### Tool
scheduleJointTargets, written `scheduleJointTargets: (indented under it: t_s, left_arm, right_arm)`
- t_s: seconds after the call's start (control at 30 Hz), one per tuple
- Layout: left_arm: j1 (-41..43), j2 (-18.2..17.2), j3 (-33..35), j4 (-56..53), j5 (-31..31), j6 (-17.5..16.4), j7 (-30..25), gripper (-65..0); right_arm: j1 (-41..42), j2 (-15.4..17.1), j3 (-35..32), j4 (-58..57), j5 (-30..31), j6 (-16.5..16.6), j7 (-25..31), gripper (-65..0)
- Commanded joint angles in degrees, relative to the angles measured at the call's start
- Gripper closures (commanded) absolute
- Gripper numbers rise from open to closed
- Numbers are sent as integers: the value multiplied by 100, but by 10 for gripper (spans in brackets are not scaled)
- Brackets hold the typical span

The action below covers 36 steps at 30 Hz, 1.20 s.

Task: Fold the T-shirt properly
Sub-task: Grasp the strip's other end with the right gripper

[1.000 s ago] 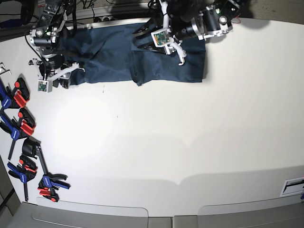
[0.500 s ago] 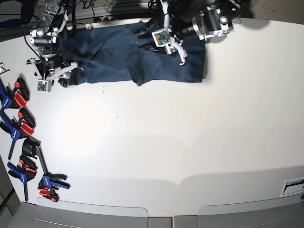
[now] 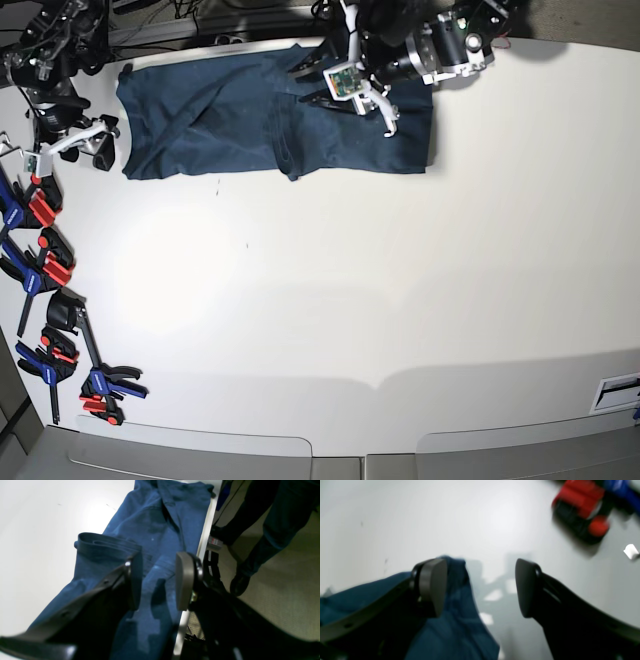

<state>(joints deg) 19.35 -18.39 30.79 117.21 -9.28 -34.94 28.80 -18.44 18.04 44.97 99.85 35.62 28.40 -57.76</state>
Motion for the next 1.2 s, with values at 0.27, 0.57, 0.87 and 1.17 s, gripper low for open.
scheduleJointTargets:
  t_s: [0.27, 0.57, 0.87, 1.17]
  left_arm:
    - [-20, 11, 2, 85, -129, 4, -140, -199]
    - [-17, 11, 2, 85, -131, 4, -140, -199]
    - [-20, 11, 2, 85, -129, 4, -140, -199]
    - [-33, 11, 2, 83, -129, 4, -138, -199]
  right_arm:
    - [35, 599, 74, -1912, 2472, 1160, -1049, -399]
    - [118, 669, 76, -2524, 2592, 1160, -1016, -399]
    - [597, 656, 48, -2524, 1880, 1160, -774, -399]
    - [590, 654, -887, -2527, 1875, 1160, -1067, -399]
